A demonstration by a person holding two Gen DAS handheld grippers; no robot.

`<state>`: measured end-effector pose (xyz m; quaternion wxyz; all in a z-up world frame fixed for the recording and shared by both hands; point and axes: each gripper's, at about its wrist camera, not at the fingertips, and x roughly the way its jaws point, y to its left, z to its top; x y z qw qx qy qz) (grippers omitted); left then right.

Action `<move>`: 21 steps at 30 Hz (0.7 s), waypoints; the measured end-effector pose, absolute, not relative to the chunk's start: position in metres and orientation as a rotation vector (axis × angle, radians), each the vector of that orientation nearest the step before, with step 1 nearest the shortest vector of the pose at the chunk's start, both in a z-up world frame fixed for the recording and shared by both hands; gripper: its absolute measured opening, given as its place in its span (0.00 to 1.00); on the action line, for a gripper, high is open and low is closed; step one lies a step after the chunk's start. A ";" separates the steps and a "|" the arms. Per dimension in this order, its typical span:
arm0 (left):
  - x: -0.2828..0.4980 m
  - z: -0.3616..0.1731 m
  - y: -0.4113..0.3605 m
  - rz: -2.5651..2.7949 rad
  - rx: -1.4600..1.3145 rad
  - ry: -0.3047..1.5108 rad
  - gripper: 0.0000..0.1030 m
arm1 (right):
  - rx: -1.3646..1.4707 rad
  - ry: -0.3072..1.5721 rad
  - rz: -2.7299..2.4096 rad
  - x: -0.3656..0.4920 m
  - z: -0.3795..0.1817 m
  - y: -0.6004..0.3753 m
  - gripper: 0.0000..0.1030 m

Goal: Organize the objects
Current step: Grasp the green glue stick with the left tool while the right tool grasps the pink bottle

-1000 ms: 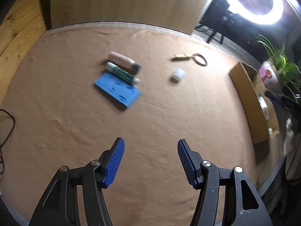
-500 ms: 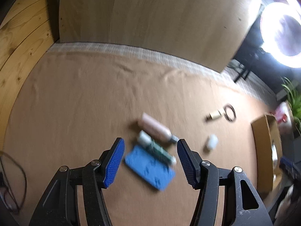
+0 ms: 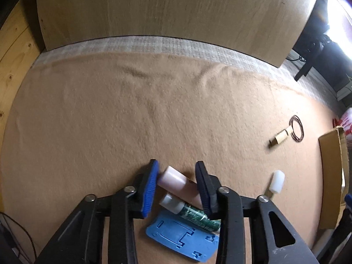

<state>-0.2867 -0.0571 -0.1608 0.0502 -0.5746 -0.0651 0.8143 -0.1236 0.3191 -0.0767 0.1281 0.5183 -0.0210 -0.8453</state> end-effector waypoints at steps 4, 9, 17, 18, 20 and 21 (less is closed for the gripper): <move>-0.272 -0.162 -0.052 2.446 -1.736 -0.243 0.32 | 1.499 -0.054 -2.448 -0.126 -0.077 0.313 0.61; -0.244 -0.164 -0.035 2.427 -1.694 -0.252 0.32 | 1.482 -0.026 -2.401 -0.124 -0.079 0.294 0.61; -0.186 -0.165 0.017 2.369 -1.611 -0.234 0.29 | 1.486 -0.015 -2.336 -0.117 -0.084 0.278 0.61; -0.177 -0.165 0.027 2.352 -1.593 -0.225 0.29 | 1.492 -0.017 -2.326 -0.116 -0.085 0.277 0.61; -0.165 -0.166 0.042 2.306 -1.564 -0.218 0.29 | 1.502 -0.019 -2.304 -0.113 -0.089 0.275 0.61; -0.159 -0.167 0.049 2.302 -1.548 -0.196 0.29 | 1.508 -0.021 -2.295 -0.112 -0.091 0.275 0.61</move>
